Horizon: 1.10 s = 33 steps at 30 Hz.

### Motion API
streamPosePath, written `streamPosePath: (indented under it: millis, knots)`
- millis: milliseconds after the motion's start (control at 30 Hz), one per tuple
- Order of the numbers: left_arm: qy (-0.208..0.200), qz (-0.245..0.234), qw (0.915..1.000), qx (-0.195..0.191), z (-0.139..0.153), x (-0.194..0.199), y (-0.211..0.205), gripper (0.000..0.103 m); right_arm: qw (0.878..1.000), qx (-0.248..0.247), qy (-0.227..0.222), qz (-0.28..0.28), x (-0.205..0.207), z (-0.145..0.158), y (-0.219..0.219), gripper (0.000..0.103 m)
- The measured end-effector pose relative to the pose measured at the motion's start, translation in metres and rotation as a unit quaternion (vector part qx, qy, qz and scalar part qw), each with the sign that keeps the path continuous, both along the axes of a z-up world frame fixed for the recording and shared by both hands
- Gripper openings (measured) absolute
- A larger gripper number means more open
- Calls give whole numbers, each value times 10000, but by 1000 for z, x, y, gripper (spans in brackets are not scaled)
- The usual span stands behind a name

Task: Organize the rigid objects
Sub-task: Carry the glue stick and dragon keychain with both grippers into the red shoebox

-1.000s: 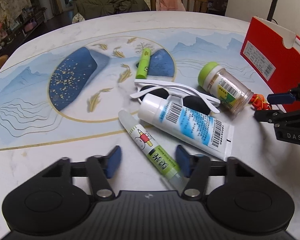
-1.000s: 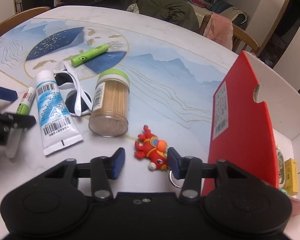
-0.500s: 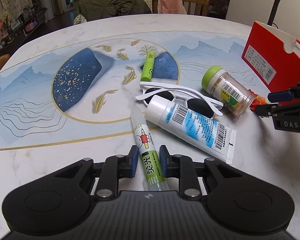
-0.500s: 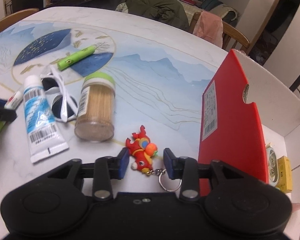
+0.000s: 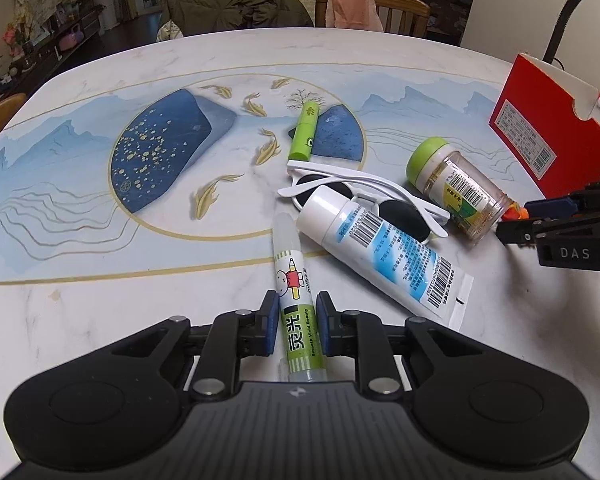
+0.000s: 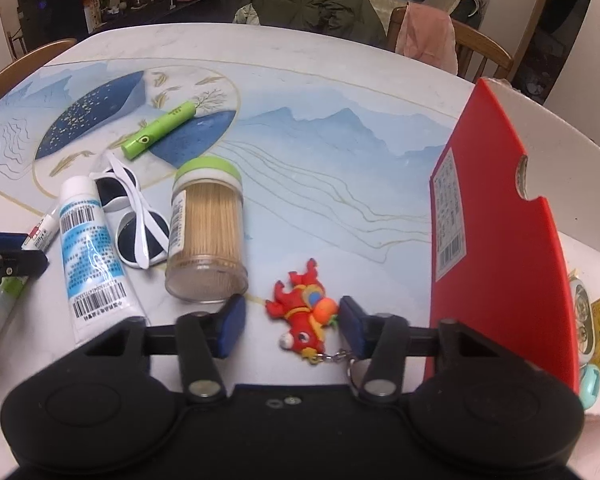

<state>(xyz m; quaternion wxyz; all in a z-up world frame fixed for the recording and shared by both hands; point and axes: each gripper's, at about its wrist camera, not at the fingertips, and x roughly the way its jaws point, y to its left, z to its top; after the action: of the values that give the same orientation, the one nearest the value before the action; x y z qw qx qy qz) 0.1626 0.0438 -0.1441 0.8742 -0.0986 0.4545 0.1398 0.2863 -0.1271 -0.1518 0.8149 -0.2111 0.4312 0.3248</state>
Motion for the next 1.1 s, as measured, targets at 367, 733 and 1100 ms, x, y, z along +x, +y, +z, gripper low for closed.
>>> streamPosePath:
  millis: [367, 733, 1100]
  knots:
    - [-67, 168, 9991, -371, 4, -18, 1, 17, 9995, 245, 187, -89, -26, 14, -23, 38]
    - [-231, 85, 9973, -688, 24, -29, -10, 17, 9984, 543, 156, -37, -52, 56, -49, 38]
    - [-676, -274, 9944, -763, 73, -8, -41, 17, 9965, 794, -238, -131, -34, 107, -82, 38]
